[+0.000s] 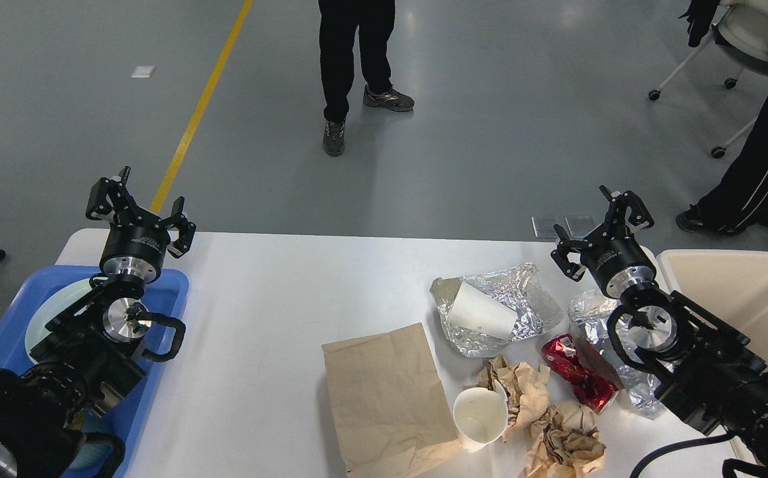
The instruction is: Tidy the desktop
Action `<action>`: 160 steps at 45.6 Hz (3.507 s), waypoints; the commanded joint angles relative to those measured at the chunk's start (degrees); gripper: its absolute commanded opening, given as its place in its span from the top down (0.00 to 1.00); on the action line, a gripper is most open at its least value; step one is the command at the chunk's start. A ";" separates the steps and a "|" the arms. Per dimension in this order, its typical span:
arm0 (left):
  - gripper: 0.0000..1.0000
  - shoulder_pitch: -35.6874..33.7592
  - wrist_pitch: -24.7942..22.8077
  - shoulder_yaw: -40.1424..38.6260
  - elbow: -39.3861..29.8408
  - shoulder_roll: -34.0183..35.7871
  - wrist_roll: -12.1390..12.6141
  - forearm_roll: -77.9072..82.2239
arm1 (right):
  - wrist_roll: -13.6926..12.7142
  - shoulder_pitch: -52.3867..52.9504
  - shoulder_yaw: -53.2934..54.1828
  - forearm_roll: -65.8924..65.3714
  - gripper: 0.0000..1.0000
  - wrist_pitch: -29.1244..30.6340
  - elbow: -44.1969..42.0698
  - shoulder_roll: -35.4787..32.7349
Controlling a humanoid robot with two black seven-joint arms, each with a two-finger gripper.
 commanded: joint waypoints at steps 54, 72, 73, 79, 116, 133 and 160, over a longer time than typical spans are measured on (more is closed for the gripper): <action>0.04 -0.01 0.00 0.00 0.00 0.00 0.00 -0.01 | 0.25 8.52 -4.61 -2.02 0.00 0.52 1.12 -13.37; 0.04 -0.01 0.00 0.00 0.00 0.00 0.00 -0.10 | -0.27 30.04 -61.02 -10.63 0.00 4.83 7.18 -21.55; 0.04 0.07 0.00 0.00 0.00 0.09 0.00 -0.01 | -0.36 31.18 -63.49 -11.50 0.00 5.09 7.45 -21.55; 0.04 -0.01 0.00 0.00 0.00 0.00 0.00 -0.01 | -1.24 36.73 -75.97 -17.30 0.00 6.15 7.36 -18.93; 0.04 -0.01 0.00 0.00 0.00 0.00 0.00 -0.01 | -7.48 78.73 -115.37 -6.15 0.00 38.47 17.81 -0.11; 0.04 -0.01 0.00 0.00 0.00 0.00 0.00 -0.01 | -8.09 87.54 -115.81 -6.59 0.00 38.47 22.57 -0.90; 0.04 -0.01 0.00 0.00 0.00 0.00 0.00 -0.01 | -8.27 47.38 -116.25 -6.59 0.00 35.07 15.45 -14.43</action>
